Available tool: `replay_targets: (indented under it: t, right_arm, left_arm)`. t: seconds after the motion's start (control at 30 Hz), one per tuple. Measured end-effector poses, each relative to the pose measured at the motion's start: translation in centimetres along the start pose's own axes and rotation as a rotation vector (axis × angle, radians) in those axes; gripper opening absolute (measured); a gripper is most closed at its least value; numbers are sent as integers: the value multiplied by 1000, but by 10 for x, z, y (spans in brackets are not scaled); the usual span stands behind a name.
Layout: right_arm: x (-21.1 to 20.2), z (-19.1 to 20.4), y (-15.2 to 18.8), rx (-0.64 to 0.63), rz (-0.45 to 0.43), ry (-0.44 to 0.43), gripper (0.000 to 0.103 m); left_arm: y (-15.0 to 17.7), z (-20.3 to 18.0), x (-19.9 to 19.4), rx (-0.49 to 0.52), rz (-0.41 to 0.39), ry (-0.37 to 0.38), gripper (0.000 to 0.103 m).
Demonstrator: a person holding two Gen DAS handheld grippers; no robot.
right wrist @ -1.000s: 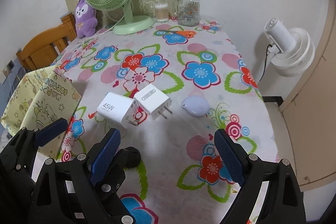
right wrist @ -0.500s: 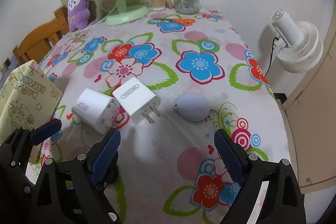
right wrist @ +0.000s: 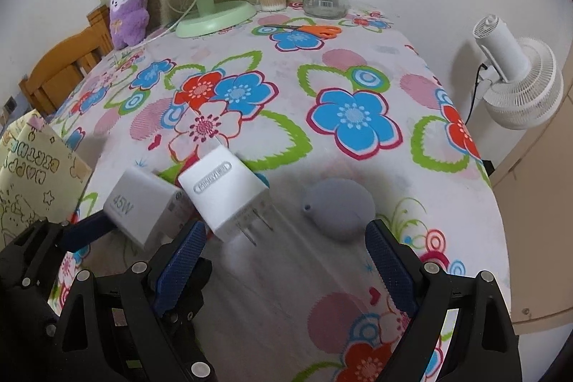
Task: Organize rigid objects
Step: 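Grasp the larger white charger with the left tool while the right tool grasps the MINGYI charger, then lift both chargers and carry them toward the yellow box with both tools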
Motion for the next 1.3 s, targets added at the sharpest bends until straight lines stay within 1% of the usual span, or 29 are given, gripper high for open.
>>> replay_targets:
  t: [0.07, 0.17, 0.27, 0.43, 0.47, 0.5, 0.53, 0.63, 0.67, 0.7, 0.77, 0.8, 0.9, 1.03, 1.17, 1.2, 1.27, 1.3]
  right_arm:
    - [2, 2, -3, -5, -2, -2, 93]
    - [7, 7, -8, -19, 1, -5, 93]
    - [11, 12, -11, -28, 1, -12, 93]
    - [17, 17, -15, -48, -7, -17, 91]
    - [18, 19, -16, -51, -6, -26, 88]
    - [21, 19, -16, -48, 1, -38, 82]
    - [24, 20, -16, -38, 17, -54, 77]
    - [24, 24, -17, -51, 7, -48, 70]
    - [24, 25, -17, -57, 7, -46, 65]
    - [24, 26, -17, -62, 5, -41, 55]
    - [23, 25, -17, -66, 3, -26, 45]
    - [23, 25, -18, -68, 3, -24, 43]
    - [22, 23, -17, -57, 1, -33, 42]
    - [20, 21, -16, -39, 5, -38, 42]
    - [19, 15, -16, -10, 14, -40, 42]
    - [19, 13, -17, -1, 16, -39, 42]
    - [19, 11, -17, 8, 17, -39, 42]
    - [19, 11, -18, 12, 17, -40, 42]
  left_arm:
    - [-2, 3, 1, -7, -2, -9, 82]
    - [-4, 4, 3, 0, 4, -6, 82]
    - [-6, 3, 3, 6, 3, 7, 75]
    - [-9, 7, 5, -5, 1, -2, 74]
    - [-9, 7, 5, -6, 0, -3, 74]
    - [-9, 7, 5, -6, -1, -4, 74]
    - [-9, 7, 5, -5, -1, -6, 74]
    - [-10, 8, 6, -7, 1, -9, 76]
    - [-10, 9, 6, -8, 0, -9, 77]
    - [-10, 9, 6, -9, 2, -9, 77]
    - [-10, 9, 7, -6, -5, -23, 81]
    - [-10, 9, 8, -5, -8, -33, 85]
    - [-11, 10, 9, -9, -10, -35, 88]
    - [-13, 13, 13, -12, -15, -53, 98]
    - [-16, 13, 16, -17, -14, -45, 98]
    - [-17, 13, 17, -15, -16, -44, 98]
    - [-18, 10, 16, -11, -25, -32, 90]
    - [-18, 8, 15, -8, -27, -14, 80]
Point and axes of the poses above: each gripper's, at about its wrist camera, not at the fingertips, and x roughly the way its jaws point, z to its left, y to its underside, the point moved 2 cm from there along x, roughly the way its jaws point, and after that the axes turned 6 degrees about -z, right-handed, at the moved point
